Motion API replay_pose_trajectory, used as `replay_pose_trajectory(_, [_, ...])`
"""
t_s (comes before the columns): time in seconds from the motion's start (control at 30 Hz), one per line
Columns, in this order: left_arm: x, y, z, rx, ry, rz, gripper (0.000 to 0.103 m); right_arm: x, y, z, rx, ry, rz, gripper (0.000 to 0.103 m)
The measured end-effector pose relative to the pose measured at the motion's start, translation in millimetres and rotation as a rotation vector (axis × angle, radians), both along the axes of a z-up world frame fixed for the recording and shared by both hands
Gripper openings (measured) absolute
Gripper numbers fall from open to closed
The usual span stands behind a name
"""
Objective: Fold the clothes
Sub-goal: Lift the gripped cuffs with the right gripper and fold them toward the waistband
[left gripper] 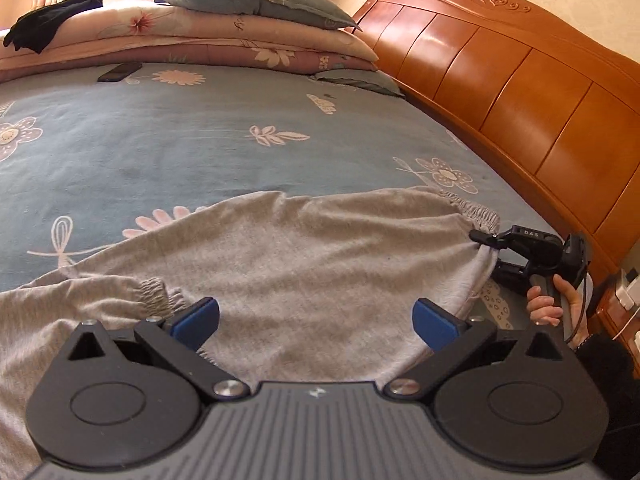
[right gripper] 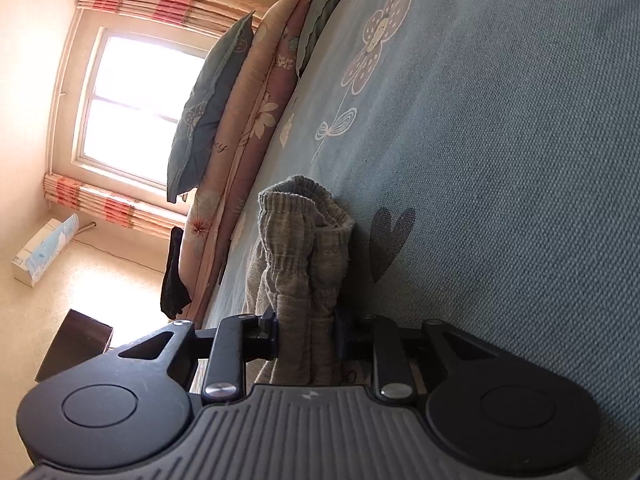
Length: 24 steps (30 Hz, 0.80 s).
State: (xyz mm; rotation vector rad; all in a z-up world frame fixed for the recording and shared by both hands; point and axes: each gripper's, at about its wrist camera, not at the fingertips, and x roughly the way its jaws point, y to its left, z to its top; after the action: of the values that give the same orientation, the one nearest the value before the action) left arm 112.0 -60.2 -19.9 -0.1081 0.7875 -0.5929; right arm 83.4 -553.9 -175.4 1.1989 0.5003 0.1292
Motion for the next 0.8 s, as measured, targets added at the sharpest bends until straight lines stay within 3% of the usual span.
replay_pose_trajectory(0.17, [2.3,-7.9,-12.1,-0.045,0.072,0.037,0.102,17.1,-1.7,3.5,0.021,0.053,0.027,0.031])
replay_pose_trajectory(0.4, [2.1,21.0,9.0,0.001,0.034,0.125,0.102,1.9,15.8,24.5,-0.099,0.042,0.005,0.026])
replay_pose_trajectory(0.57, [3.6,51.0,22.5,0.115,0.047,0.221,0.102,0.8,40.3,74.0,-0.237,-0.004,0.030,0.025])
replay_pose_trajectory(0.8, [-14.8,108.6,41.2,0.123,0.010,0.300,0.102,2.8,105.2,149.1,-0.455,-0.051,0.111,0.025])
